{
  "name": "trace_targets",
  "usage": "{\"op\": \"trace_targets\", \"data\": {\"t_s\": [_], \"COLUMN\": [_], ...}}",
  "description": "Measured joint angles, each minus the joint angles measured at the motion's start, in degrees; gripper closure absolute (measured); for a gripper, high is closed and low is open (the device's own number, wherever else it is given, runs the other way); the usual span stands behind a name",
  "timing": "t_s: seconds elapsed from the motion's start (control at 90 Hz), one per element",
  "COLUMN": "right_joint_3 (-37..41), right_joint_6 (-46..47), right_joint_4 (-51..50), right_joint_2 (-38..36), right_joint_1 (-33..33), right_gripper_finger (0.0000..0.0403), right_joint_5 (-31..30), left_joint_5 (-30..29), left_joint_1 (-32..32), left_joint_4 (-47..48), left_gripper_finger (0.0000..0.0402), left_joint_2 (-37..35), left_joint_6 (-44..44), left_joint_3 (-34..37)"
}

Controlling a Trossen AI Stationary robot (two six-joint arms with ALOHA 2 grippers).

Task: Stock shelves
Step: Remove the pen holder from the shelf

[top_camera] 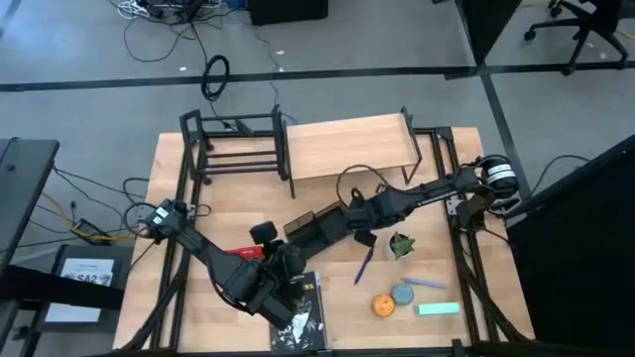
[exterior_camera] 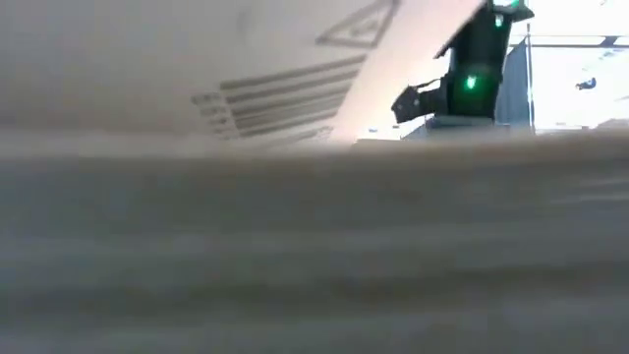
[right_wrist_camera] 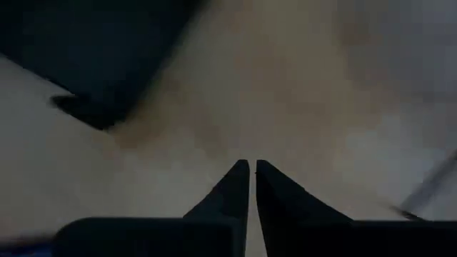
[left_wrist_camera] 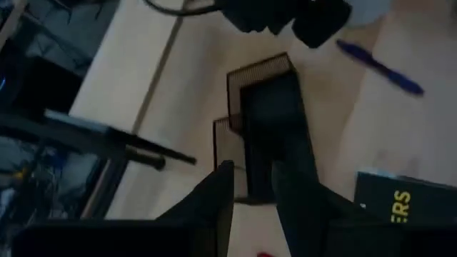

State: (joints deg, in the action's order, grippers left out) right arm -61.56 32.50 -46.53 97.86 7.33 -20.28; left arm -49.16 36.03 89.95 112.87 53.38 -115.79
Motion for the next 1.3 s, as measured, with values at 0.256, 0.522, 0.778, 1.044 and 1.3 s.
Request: {"op": "trace_targets", "data": {"t_s": [0.256, 0.522, 0.778, 1.044, 1.3], "right_joint_3": [2.8, 0.1, 3.2, 8.5, 5.9], "right_joint_6": [-5.8, -3.8, 5.9, -4.1, -5.6], "right_joint_4": [15.9, 12.9, -0.3, 22.4, 22.8], "right_joint_2": [0.0, 0.0, -0.1, 0.0, 0.0], "right_joint_1": [4.4, 9.2, 2.0, 0.4, 8.2], "right_gripper_finger": [0.0403, 0.0403, 0.0403, 0.0403, 0.0403], "right_joint_5": [11.8, 10.7, -2.2, 7.7, 15.4], "left_joint_5": [6.9, 7.6, 7.0, 5.5, 5.5], "left_joint_1": [0.0, -0.1, -1.3, -1.5, -1.5], "left_joint_4": [0.0, 0.0, 0.1, 0.1, 0.0], "left_gripper_finger": [0.0321, 0.0321, 0.0321, 0.0321, 0.0321], "left_joint_2": [0.1, 0.1, 0.1, 0.1, 0.1], "left_joint_6": [2.6, 4.0, 5.1, 5.3, 5.3], "left_joint_3": [7.5, 10.1, 10.1, 10.1, 10.1]}}
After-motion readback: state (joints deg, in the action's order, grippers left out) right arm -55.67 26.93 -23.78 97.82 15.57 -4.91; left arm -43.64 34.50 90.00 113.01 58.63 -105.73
